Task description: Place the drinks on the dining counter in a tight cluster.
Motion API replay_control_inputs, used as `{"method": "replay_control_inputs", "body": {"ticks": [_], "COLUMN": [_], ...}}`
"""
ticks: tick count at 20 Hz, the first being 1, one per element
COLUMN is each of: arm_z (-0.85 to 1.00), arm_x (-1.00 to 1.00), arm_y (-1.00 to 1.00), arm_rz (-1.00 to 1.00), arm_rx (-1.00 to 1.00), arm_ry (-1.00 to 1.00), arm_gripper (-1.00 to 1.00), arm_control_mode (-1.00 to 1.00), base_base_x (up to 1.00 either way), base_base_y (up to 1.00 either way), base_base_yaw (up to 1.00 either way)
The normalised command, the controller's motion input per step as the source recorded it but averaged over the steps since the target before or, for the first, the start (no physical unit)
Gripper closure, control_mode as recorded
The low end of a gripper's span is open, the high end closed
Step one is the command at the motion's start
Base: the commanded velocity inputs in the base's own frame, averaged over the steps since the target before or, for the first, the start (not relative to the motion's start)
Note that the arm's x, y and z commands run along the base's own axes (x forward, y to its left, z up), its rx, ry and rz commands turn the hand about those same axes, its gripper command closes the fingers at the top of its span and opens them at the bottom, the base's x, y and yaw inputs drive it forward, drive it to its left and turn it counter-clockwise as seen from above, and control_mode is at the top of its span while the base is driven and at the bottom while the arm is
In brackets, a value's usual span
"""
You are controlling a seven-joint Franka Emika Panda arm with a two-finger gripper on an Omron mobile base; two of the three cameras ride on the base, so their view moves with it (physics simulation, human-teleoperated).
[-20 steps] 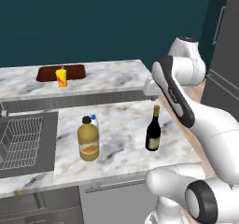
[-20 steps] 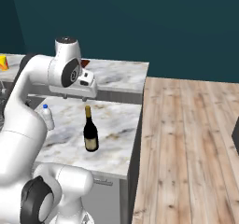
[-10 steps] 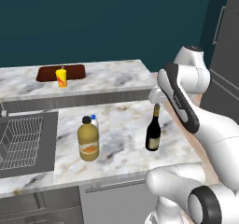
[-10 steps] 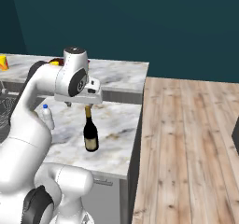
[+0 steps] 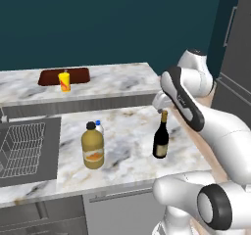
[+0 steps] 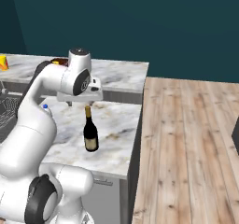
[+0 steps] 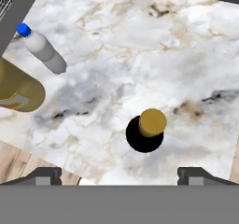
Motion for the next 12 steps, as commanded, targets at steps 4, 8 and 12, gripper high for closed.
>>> {"method": "replay_control_inputs", "body": {"ticks": [4,8,12], "arm_z": [0.00,0.00,-0.09], "arm_x": [0.34,0.34,0.09], "arm_y": [-0.34,-0.40,-0.37], "arm_rz": [0.11,0.14,0.11], "arm_rx": [0.05,0.11,0.13], "arm_ry": [-0.03,-0.04,-0.10], "arm_gripper": [-1.00,-1.00,-1.00], "arm_control_mode": [-1.00,-1.00,-1.00], "base_base_x": [0.00,0.00,0.00], "base_base_y": [0.00,0.00,0.00], "base_base_yaw": [0.00,0.00,0.00]}}
